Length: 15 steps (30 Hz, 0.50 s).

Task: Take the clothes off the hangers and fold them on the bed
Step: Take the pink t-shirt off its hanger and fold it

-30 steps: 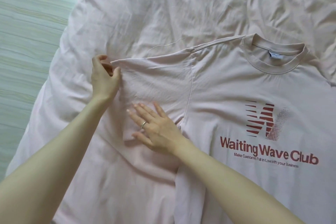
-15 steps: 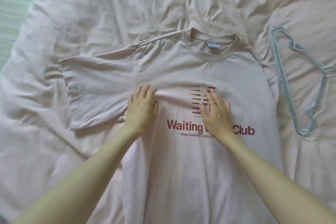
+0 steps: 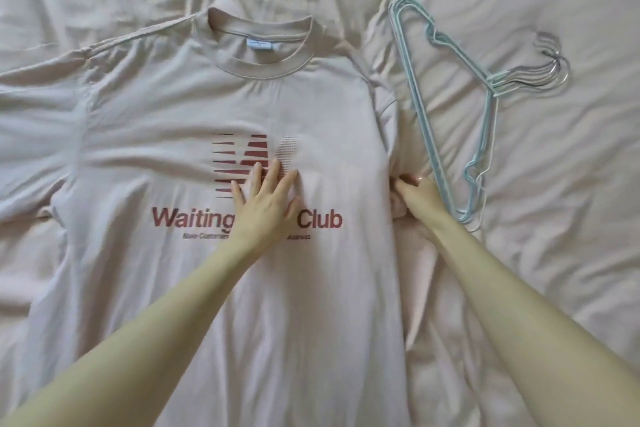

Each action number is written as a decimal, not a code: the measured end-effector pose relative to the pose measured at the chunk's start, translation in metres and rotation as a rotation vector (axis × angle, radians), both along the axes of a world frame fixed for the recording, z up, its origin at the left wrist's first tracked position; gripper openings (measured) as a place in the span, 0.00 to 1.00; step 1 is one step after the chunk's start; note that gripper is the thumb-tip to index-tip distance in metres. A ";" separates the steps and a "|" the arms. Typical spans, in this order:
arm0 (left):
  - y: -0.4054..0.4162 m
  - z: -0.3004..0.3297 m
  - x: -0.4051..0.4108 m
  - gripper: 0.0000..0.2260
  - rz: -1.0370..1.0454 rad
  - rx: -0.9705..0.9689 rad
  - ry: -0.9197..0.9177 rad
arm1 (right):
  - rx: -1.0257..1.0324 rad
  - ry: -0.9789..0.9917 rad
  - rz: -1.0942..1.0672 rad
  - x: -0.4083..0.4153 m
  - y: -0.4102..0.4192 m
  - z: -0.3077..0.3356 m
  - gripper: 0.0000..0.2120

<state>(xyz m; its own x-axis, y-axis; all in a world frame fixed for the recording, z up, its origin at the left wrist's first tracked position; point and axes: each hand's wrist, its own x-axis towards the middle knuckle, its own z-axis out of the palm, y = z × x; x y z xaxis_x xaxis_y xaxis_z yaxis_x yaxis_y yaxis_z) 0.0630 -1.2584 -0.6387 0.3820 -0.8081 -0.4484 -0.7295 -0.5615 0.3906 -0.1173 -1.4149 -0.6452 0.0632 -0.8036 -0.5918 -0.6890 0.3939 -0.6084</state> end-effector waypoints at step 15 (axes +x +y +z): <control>-0.031 -0.011 -0.024 0.22 0.038 0.172 -0.058 | -0.443 0.414 0.121 -0.093 -0.116 0.066 0.13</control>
